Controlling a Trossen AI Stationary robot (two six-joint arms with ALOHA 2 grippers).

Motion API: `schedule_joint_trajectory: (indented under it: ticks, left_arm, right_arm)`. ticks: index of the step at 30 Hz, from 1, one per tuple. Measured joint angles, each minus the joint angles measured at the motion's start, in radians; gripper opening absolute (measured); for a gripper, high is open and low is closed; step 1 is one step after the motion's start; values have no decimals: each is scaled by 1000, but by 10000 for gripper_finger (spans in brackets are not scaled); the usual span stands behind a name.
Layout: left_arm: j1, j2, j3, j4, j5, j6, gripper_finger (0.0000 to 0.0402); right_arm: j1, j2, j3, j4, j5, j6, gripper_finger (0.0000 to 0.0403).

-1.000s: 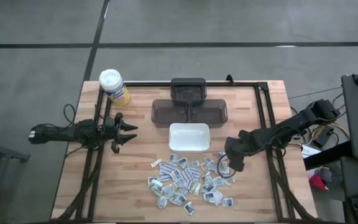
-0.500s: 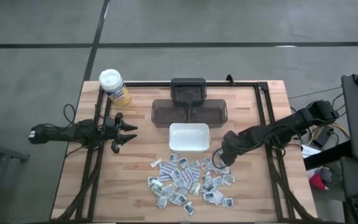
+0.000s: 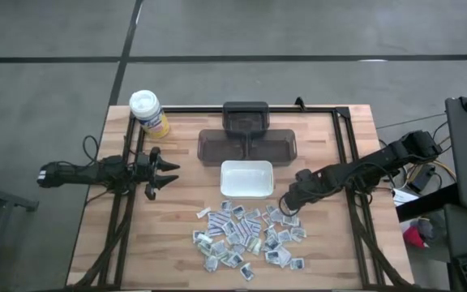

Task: Pick & Place First Aid Supplies
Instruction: Put the green bandage into the bottom right black bin

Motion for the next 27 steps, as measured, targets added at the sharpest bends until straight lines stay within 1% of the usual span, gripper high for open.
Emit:
schedule_joint_trajectory:
  ticks: [6, 15, 22, 27]
  left_arm:
    - [0, 0, 0, 0, 0, 1, 183]
    - [0, 0, 0, 0, 0, 5, 183]
    - [0, 0, 0, 0, 0, 6, 183]
    - [0, 0, 0, 0, 0, 6, 183]
  right_arm:
    - [0, 0, -11, 19, -2, 45, 150]
    - [0, 2, -84, 100, -3, 115, 156]
    - [0, 3, -100, 151, -3, 128, 157]
    - [-1, 49, -101, 151, -4, 145, 154]
